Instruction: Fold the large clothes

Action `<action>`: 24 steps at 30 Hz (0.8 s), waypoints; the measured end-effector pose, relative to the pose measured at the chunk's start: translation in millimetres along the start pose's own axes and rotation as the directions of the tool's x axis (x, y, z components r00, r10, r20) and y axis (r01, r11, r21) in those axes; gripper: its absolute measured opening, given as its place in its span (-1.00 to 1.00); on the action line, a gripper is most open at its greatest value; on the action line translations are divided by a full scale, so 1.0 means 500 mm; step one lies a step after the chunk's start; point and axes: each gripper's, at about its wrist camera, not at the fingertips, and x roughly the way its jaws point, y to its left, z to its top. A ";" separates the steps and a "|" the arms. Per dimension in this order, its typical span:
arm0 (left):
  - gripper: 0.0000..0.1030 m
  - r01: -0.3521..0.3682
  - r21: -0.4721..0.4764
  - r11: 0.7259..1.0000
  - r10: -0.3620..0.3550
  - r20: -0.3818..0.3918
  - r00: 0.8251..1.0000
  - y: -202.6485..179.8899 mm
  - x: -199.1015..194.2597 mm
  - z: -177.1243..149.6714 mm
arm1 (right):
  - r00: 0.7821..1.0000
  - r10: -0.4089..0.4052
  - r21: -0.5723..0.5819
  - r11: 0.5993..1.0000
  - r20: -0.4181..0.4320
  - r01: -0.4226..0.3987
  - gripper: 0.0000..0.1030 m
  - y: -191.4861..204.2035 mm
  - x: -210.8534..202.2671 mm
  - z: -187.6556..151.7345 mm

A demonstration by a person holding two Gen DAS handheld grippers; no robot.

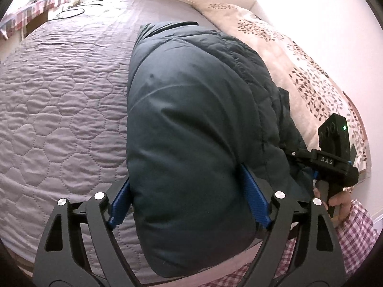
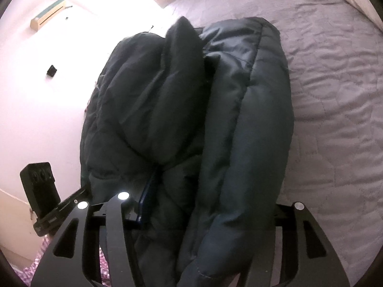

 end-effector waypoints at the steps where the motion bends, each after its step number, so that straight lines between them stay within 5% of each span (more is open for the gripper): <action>1: 0.61 -0.002 0.000 1.000 0.002 0.000 1.000 0.000 0.000 0.000 | 1.000 -0.002 0.006 1.000 0.005 0.002 0.04 -0.004 -0.002 0.000; 7: 0.65 -0.047 -0.019 0.999 0.047 0.001 0.999 -0.007 -0.018 -0.004 | 0.998 -0.065 0.044 0.997 0.019 0.064 0.40 -0.015 -0.016 0.002; 12: 0.65 -0.078 0.007 0.997 0.078 0.053 0.996 -0.020 -0.071 -0.015 | 0.989 -0.097 0.016 0.995 0.109 0.095 0.40 0.004 -0.091 0.005; 15: 0.65 -0.081 0.010 0.997 0.080 0.092 0.993 -0.030 -0.110 -0.029 | 0.967 -0.142 -0.007 0.989 0.213 0.147 0.40 0.016 -0.155 -0.013; 16: 0.65 -0.081 0.013 0.997 0.080 0.097 0.992 -0.033 -0.118 -0.033 | 0.946 -0.186 -0.043 0.978 0.265 0.204 0.24 0.034 -0.182 -0.031; 17: 0.65 -0.090 0.017 0.996 0.088 0.105 0.991 -0.037 -0.127 -0.042 | 0.934 -0.208 -0.085 0.967 0.290 0.242 -0.15 0.050 -0.200 -0.047; 20: 0.40 -0.134 0.040 0.990 0.128 0.113 0.985 -0.048 -0.132 -0.065 | 0.937 -0.173 -0.223 0.943 0.303 0.246 -0.78 0.104 -0.218 -0.104; 22: 0.07 -0.166 0.050 0.985 0.162 0.079 0.984 -0.048 -0.116 -0.076 | 0.955 -0.154 -0.282 0.932 0.255 0.226 -0.90 0.127 -0.202 -0.139; 24: 0.02 -0.180 0.035 0.983 0.178 0.045 0.983 -0.040 -0.098 -0.085 | 0.963 -0.195 -0.287 0.927 0.185 0.242 -0.94 0.128 -0.156 -0.163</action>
